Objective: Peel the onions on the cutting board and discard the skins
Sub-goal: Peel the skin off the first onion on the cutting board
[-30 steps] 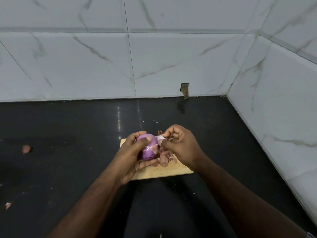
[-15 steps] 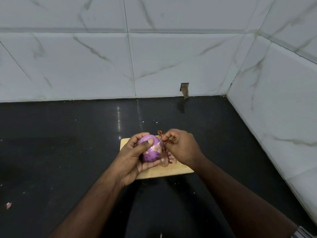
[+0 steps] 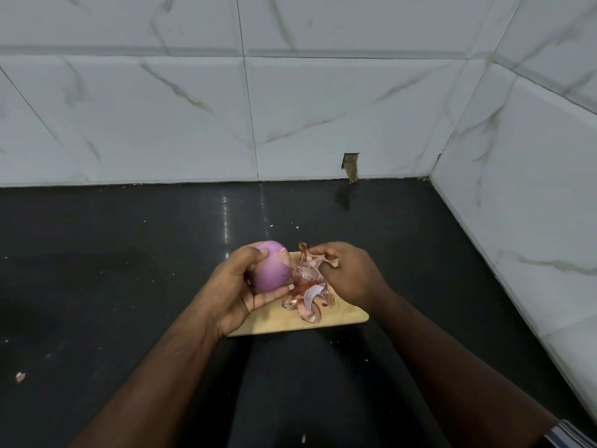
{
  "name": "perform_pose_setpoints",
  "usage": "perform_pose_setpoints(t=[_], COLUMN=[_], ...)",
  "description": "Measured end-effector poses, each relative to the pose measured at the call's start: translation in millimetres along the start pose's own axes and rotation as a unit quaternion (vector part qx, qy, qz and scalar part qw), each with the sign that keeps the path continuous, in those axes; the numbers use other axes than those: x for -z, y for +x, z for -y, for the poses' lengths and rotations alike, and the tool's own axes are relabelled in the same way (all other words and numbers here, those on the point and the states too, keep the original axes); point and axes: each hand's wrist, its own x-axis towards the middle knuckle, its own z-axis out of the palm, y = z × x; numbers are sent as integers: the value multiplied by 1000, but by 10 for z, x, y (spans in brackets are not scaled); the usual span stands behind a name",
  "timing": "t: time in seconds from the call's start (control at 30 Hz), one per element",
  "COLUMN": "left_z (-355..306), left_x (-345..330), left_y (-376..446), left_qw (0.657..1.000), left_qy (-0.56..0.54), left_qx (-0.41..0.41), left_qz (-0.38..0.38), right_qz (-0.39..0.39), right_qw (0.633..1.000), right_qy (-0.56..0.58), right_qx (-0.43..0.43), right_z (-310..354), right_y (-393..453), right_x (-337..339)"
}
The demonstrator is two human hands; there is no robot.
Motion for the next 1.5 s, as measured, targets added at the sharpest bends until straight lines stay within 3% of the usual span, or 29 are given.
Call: perform_pose_setpoints(t=[0.2,0.3,0.43,0.5,0.6,0.7,0.83,1.03,1.27,1.5], left_z=[-124,-125,-133,-146,-176,-197,-206,-194,-237,-221], left_x=[68,93,115,111,82,80,117,117,153,139], left_y=[36,68,128,157,185,227,264,267,257,210], left_qw=[999,999,998,997,992,988,982,979,988,995], left_qy=[18,30,60,79,122,151,187,203,153,92], left_qx=[-22,-17,-7,-12,-25,-32,-31,-25,-12,48], left_qz=[-28,-39,-30,-21,-4,-8,-9,-12,-32,3], right_qz=[58,97,-14,-19,29,28,19,79,67,38], right_qw=[983,969,995,990,984,983,990,992,952,963], right_qy=[-139,-197,8,93,118,139,97,68,300,265], right_qx=[106,111,97,108,130,117,103,70,-6,-17], right_z=[-149,-240,47,297,502,492,482,505,369,251], right_y=[-128,-158,-92,-44,46,133,186,267,244,197], right_x=[-377,-482,-299,-193,-210,-275,-252,-166,-148,-194])
